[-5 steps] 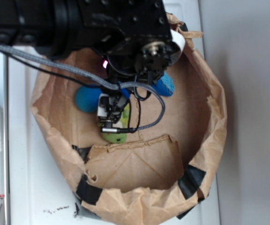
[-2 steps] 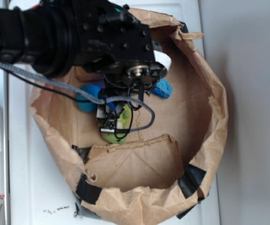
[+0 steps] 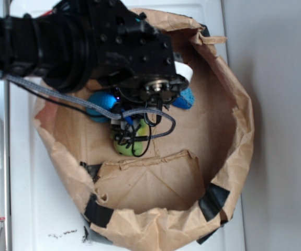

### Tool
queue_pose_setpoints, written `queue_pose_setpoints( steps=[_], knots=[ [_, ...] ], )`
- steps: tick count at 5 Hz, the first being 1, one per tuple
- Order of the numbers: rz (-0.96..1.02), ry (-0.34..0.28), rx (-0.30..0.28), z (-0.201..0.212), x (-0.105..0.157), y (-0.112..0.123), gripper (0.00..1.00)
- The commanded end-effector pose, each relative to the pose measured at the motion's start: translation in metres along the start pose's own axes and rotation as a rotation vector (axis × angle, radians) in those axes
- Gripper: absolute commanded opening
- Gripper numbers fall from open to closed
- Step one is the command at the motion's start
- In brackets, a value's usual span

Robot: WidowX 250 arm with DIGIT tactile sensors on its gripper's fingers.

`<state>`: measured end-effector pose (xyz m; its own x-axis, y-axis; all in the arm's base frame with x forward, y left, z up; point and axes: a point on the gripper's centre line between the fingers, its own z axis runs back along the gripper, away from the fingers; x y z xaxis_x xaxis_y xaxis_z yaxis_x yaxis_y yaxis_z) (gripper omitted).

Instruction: Grab the blue ball.

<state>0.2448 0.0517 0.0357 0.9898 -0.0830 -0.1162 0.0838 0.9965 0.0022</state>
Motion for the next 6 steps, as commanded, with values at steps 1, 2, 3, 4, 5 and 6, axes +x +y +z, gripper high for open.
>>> queue_pose_setpoints(
  steps=[1,2,3,4,5,6],
  knots=[
    [-0.065,-0.038,-0.042,0.038,-0.022,0.003,1.00],
    [-0.056,-0.076,-0.080,0.047,-0.041,0.000,1.00],
    [-0.035,-0.153,-0.103,0.046,-0.056,-0.005,1.00],
    [-0.003,-0.185,-0.080,0.035,-0.055,-0.010,1.00],
    [0.013,-0.194,-0.037,0.018,-0.050,-0.017,1.00],
    [0.029,-0.202,-0.018,0.007,-0.048,-0.023,1.00]
  ],
)
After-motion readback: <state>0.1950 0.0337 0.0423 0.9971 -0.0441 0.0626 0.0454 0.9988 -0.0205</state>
